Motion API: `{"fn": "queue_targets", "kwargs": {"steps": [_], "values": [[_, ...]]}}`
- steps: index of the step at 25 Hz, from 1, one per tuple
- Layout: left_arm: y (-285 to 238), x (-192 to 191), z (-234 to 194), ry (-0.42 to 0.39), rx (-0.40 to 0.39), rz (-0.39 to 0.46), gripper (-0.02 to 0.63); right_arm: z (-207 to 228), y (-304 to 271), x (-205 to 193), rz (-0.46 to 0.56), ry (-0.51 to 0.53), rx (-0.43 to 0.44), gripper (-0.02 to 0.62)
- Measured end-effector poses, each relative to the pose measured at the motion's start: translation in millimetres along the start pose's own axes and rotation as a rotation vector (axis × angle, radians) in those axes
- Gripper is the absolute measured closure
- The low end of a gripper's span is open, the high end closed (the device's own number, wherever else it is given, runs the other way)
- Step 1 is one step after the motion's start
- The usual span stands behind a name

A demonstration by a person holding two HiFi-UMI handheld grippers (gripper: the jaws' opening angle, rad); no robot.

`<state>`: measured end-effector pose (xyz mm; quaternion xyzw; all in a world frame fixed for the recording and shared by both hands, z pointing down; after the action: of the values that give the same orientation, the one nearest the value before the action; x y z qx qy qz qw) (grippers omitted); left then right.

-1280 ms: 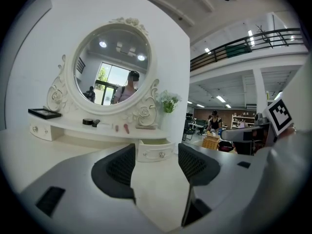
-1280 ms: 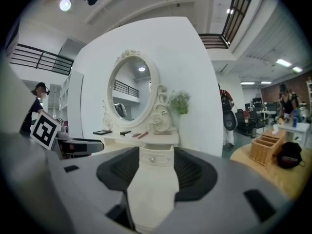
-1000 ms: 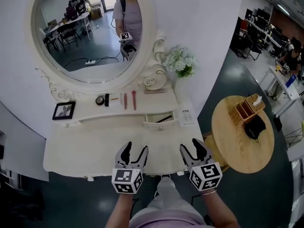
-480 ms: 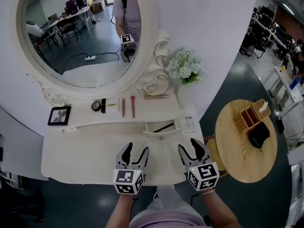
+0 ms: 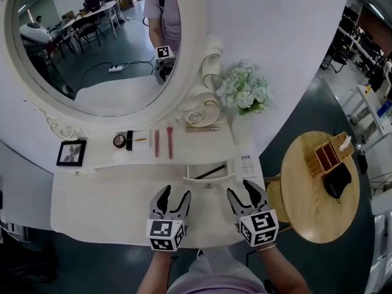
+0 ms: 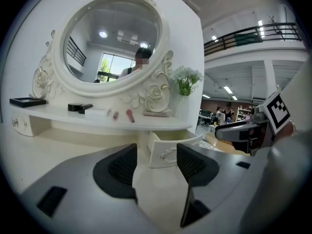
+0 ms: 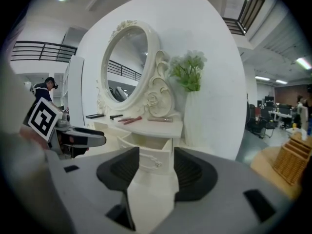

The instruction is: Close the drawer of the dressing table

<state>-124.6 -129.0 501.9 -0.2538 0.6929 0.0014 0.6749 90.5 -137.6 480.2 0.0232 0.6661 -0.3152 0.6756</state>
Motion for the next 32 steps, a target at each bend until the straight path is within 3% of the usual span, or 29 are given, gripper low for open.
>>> {"fn": "queue_targets", "kwargs": {"steps": [32], "values": [[-49,-24,6,-0.021,-0.037,-0.11,0.371,18,-56,-26,-0.16,0.091,0.049,0.374]]}}
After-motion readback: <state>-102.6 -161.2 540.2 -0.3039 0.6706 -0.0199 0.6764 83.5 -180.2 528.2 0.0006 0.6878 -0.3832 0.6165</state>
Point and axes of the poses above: the fingertips, and each gripper's own axes: y backward along the fingers, z to its right, x out of its top, the point moved 5 cm from there along y, backward along the fingers, and after that the axes turned 5 degrees about -y, right-handed, at the moved point
